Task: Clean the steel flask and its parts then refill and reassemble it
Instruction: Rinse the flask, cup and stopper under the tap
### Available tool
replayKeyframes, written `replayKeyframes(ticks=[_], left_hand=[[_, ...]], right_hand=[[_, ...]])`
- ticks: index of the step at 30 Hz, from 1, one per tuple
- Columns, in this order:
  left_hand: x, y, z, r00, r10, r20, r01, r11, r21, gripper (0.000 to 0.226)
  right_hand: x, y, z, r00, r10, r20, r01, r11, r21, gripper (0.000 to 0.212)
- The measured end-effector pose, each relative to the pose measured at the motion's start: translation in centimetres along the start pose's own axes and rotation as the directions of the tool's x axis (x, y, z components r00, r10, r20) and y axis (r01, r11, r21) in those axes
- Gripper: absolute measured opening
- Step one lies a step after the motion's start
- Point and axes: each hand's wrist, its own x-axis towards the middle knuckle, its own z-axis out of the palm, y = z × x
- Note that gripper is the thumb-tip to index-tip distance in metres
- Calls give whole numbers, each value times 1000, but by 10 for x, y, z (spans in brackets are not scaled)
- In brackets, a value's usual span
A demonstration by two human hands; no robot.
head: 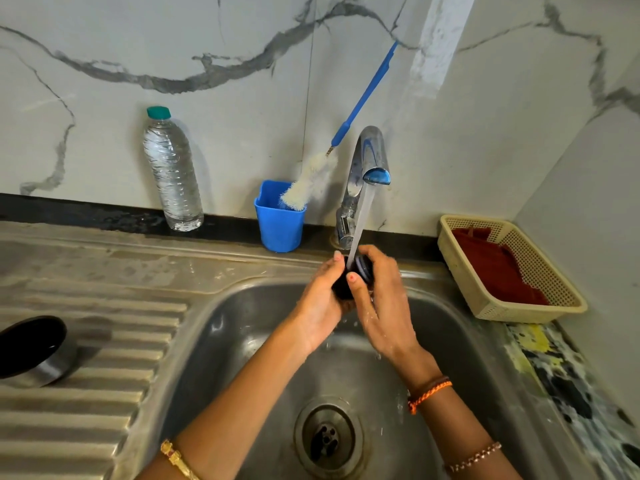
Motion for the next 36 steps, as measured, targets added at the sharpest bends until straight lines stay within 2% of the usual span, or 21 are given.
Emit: replayKeyframes(ticks=[3, 5, 8, 10, 12, 13, 15, 17, 19, 21, 23, 25, 27, 29, 31, 33, 34, 35, 36], left_hand=[[-4, 1, 2, 990, 3, -140, 16, 991, 133, 32], [-7, 7, 0, 972, -64, -228, 104, 980, 168, 31], [-12, 18, -5, 944, -273, -186, 309, 928, 206, 37], [-12, 19, -8, 936, -309, -169, 346, 897, 276, 40], [-10, 13, -7, 950, -240, -202, 299, 887, 352, 43], [-10, 8, -5, 959, -180, -218, 252, 892, 376, 46], [-11, -4, 0, 979, 4, -204, 78, 916, 394, 41], [-14, -17, 5, 959, 222, -176, -144, 917, 373, 32], [-13, -21, 8, 937, 299, -182, -230, 917, 325, 34], [-6, -9, 10, 949, 202, -242, -119, 940, 318, 38], [2, 10, 10, 954, 39, -298, 60, 947, 315, 37], [6, 20, 8, 955, -79, -286, 175, 927, 332, 34], [4, 19, 9, 956, -160, -245, 235, 919, 315, 32], [0, 13, 12, 963, -199, -182, 231, 957, 176, 33], [-4, 11, 15, 977, -202, -64, 196, 977, -87, 37], [-7, 9, 14, 992, -128, -5, 121, 954, -274, 34], [-7, 5, 14, 999, -52, 2, 50, 965, -257, 30], [-6, 0, 15, 997, 83, 4, -82, 984, -156, 24], [-6, -4, 16, 966, 257, 30, -258, 965, 52, 19]], right_hand=[[1, -8, 1, 995, -58, 79, 66, 992, -104, 59], [0, -13, 2, 981, -177, 82, 189, 967, -168, 57], [2, -6, -6, 901, -404, 161, 433, 862, -264, 46], [6, 1, -13, 862, -447, 237, 499, 830, -250, 45], [5, 3, -15, 897, -387, 212, 435, 858, -274, 45], [2, 2, -12, 934, -315, 170, 352, 892, -284, 45], [-1, -4, -5, 995, -65, 75, 82, 963, -255, 42], [0, -5, 1, 986, 168, -25, -169, 976, -134, 32], [2, -7, -1, 969, 226, -101, -230, 973, -30, 23], [1, -12, -5, 983, 154, -99, -158, 987, -39, 23], [-4, -15, -8, 998, 18, -60, -27, 987, -156, 37], [-11, -9, -11, 988, -151, -45, 128, 937, -326, 50], [-14, -6, -14, 971, -237, -24, 212, 903, -373, 50], [-13, -8, -13, 938, -345, 28, 329, 866, -376, 46], [-6, -10, -9, 920, -391, 36, 377, 853, -362, 43], [1, -14, -5, 958, -275, -77, 251, 940, -230, 42], [3, -16, -4, 976, -149, -159, 133, 985, -111, 38], [5, -20, -3, 974, 9, -228, -2, 1000, 30, 34], [7, -24, -1, 950, 194, -244, -149, 971, 189, 30]])
